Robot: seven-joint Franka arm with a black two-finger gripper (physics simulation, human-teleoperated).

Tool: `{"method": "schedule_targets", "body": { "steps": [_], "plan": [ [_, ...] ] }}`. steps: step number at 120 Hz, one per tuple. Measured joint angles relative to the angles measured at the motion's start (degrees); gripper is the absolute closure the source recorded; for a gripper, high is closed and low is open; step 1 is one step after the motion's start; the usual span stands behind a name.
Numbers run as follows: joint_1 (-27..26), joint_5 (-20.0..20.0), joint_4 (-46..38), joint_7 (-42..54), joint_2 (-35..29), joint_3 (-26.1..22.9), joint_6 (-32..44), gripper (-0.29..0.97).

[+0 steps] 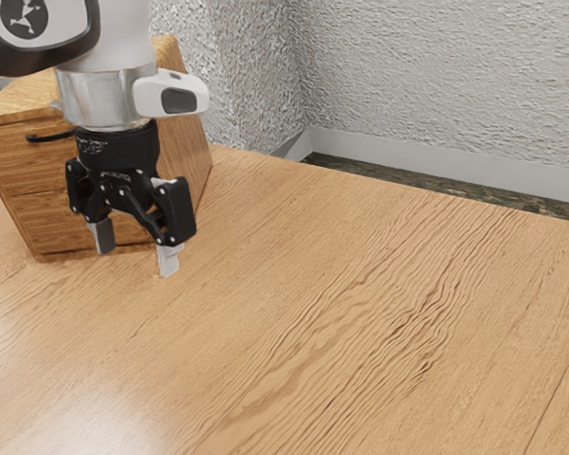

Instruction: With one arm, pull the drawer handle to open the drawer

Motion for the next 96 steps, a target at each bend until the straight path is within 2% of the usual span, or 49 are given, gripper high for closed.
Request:
{"method": "schedule_targets", "body": {
  "steps": [15, 30, 40, 49, 57, 71, 88, 96],
  "plan": [
    [0.00, -0.18, -0.03, -1.81, 0.11, -0.04, 3.79, 0.00],
    [-0.27, 0.37, 1.20, -3.31, -0.07, -2.34, 5.75, 0.00],
    [-0.30, -0.09, 1.16, -4.95, -0.18, -1.39, 6.14, 0.00],
    [0.06, -1.53, 0.88, -6.35, -0.22, 1.96, 5.40, 0.00],
    [0.52, -0.57, 0.66, -5.66, 0.37, 6.75, 6.46, 0.00],
    [0.61, 2.39, 0.68, -2.15, 3.00, 19.90, 9.02, 0.00],
    [6.89, 4.79, 4.23, 8.66, 11.99, 28.34, 19.55, 0.00],
    [5.47, 5.32, 8.50, 14.34, 15.30, 30.11, 24.04, 0.00]
  ]
}}
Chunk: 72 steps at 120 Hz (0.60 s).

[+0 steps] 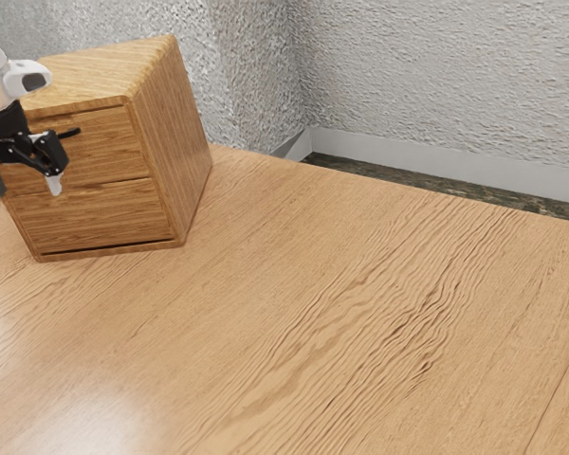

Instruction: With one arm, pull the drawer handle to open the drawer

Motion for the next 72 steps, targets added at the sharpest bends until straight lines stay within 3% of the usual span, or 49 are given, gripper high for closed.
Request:
{"method": "schedule_targets", "body": {
  "steps": [18, 41, 72],
  "plan": [
    [-4.33, 0.31, 1.92, 11.89, 2.67, 0.61, 8.25, 0.00],
    [-3.49, -0.52, 1.09, 25.77, 4.14, 0.66, 16.06, 0.00],
    [0.63, -0.82, 1.09, 40.27, 4.09, 0.69, 21.21, 0.00]
  ]
}}
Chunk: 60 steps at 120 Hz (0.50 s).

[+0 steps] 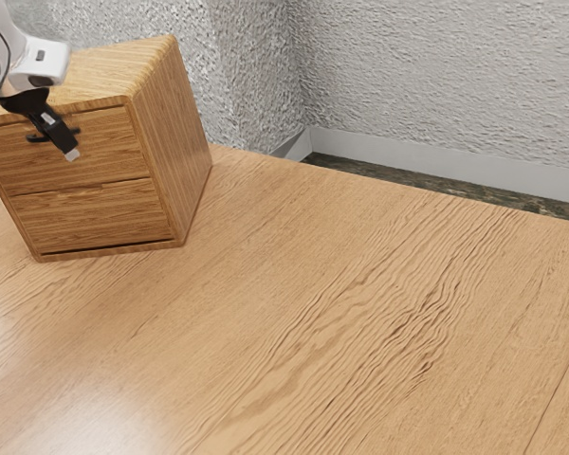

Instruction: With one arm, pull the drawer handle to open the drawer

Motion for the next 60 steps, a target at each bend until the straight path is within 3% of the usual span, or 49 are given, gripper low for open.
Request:
{"method": "schedule_targets", "body": {
  "steps": [60],
  "plan": [
    [2.88, 1.45, -0.23, 19.08, 1.04, -0.50, 2.81, 0.00]
  ]
}}
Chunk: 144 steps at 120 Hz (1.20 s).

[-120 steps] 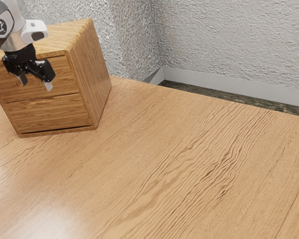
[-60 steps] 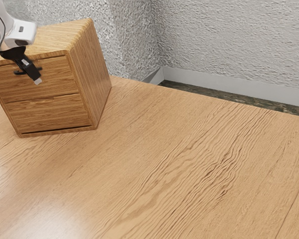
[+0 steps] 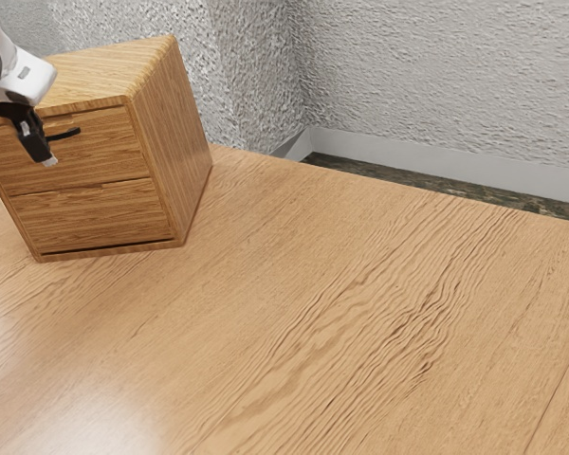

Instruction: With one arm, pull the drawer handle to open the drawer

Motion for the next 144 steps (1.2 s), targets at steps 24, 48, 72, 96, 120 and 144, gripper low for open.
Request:
{"method": "schedule_targets", "body": {
  "steps": [24, 48, 72, 96, 120, 144],
  "plan": [
    [-0.03, 0.07, 0.62, 4.95, 1.94, -0.03, 0.81, 0.00],
    [-0.01, -0.22, 3.10, 8.44, 3.69, -0.06, 1.64, 0.00],
    [0.65, -0.63, 2.80, 10.91, 4.08, 0.24, 1.96, 0.00],
    [0.68, -0.98, 3.28, 12.66, 5.04, 0.04, 2.34, 0.00],
    [0.69, -1.40, 3.41, 13.78, 5.81, 0.02, 3.07, 0.00],
    [0.67, -1.69, 3.41, 14.30, 6.59, 0.14, 4.13, -0.03]
  ]
}}
